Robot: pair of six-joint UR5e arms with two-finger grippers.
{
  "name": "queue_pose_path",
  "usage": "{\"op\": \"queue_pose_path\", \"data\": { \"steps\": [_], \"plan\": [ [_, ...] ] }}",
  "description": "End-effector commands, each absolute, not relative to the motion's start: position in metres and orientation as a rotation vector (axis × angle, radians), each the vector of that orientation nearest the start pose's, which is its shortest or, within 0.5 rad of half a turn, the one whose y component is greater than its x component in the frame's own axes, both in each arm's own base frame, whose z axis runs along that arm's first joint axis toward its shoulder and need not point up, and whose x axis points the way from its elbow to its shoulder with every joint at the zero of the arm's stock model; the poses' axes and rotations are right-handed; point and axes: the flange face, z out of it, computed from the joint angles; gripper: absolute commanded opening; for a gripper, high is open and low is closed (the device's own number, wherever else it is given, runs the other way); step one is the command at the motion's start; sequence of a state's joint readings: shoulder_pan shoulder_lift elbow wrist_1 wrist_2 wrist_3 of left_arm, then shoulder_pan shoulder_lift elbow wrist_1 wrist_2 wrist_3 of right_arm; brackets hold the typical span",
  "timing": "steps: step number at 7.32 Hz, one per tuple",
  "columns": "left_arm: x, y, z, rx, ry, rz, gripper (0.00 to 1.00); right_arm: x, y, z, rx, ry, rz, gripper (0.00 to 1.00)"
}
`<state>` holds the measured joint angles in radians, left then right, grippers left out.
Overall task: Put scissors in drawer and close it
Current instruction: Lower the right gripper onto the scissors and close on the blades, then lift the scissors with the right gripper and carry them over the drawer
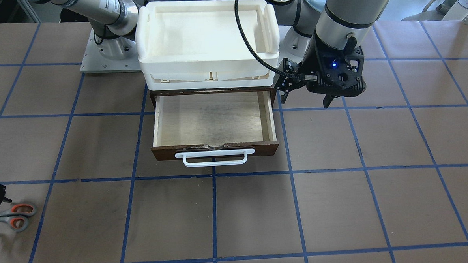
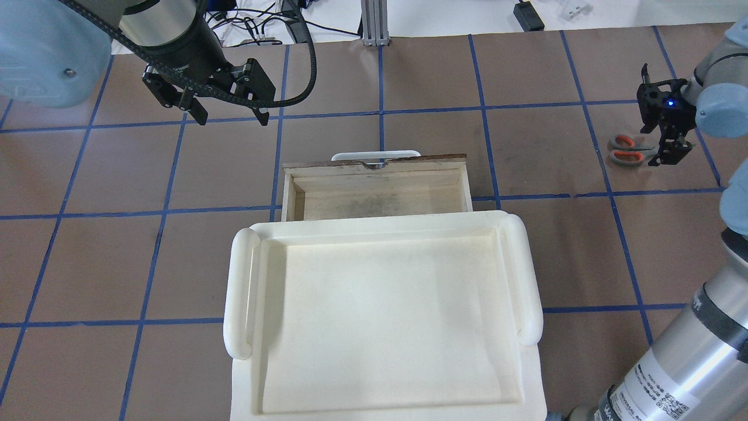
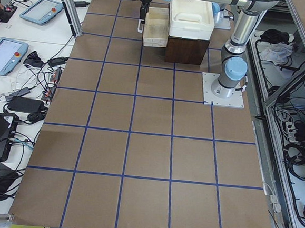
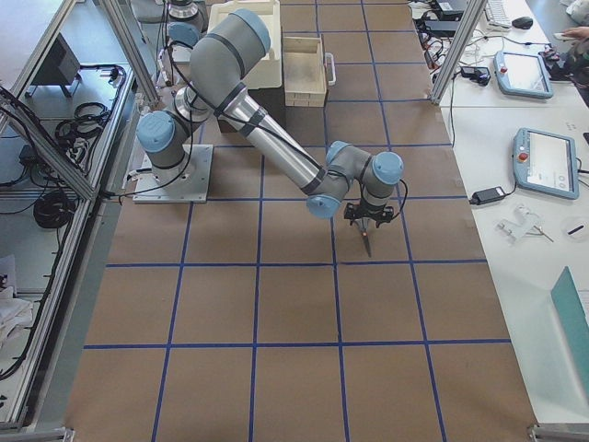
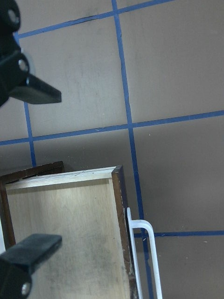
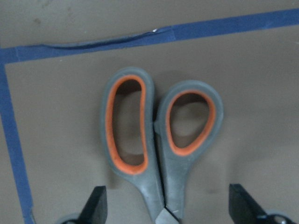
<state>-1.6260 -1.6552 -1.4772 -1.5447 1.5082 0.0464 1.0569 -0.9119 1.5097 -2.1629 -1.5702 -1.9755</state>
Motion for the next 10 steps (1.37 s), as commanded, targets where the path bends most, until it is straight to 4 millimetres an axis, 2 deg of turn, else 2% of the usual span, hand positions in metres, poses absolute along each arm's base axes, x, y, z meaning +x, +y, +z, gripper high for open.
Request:
{"op": "queue_pose_path", "data": {
  "steps": [1, 2, 5, 6, 7, 8, 9, 10],
  "plan": [
    [-0.169, -0.523, 0.494, 0.166, 3.198, -0.056, 1.00, -0.221, -0.660, 0.177, -2.101, 2.333, 0.021, 0.39],
    [-0.169, -0.523, 0.494, 0.166, 3.198, -0.056, 1.00, -0.222, -0.661, 0.180, -2.120, 2.325, 0.025, 0.03],
    [-0.169, -0.523, 0.494, 0.166, 3.198, -0.056, 1.00, -0.222, -0.662, 0.193, -2.153, 2.318, 0.057, 0.00],
    [-0.169, -0.523, 0.494, 0.166, 3.198, -0.056, 1.00, -0.217, -0.661, 0.208, -2.166, 2.322, 0.054, 0.00],
    [-0.169, -0.523, 0.494, 0.166, 3.200, -0.056, 1.00, -0.210, -0.656, 0.232, -2.167, 2.319, 0.055, 0.00],
    [-0.169, -0.523, 0.494, 0.164, 3.200, -0.056, 1.00, -0.177, -0.651, 0.263, -2.163, 2.271, 0.069, 0.00],
    [-0.169, -0.523, 0.494, 0.164, 3.200, -0.056, 1.00, -0.128, -0.645, 0.302, -2.188, 2.238, 0.077, 0.00],
    [-0.169, -0.523, 0.494, 0.164, 3.200, -0.056, 1.00, -0.086, -0.633, 0.332, -2.160, 2.228, 0.098, 0.00]
  ]
}}
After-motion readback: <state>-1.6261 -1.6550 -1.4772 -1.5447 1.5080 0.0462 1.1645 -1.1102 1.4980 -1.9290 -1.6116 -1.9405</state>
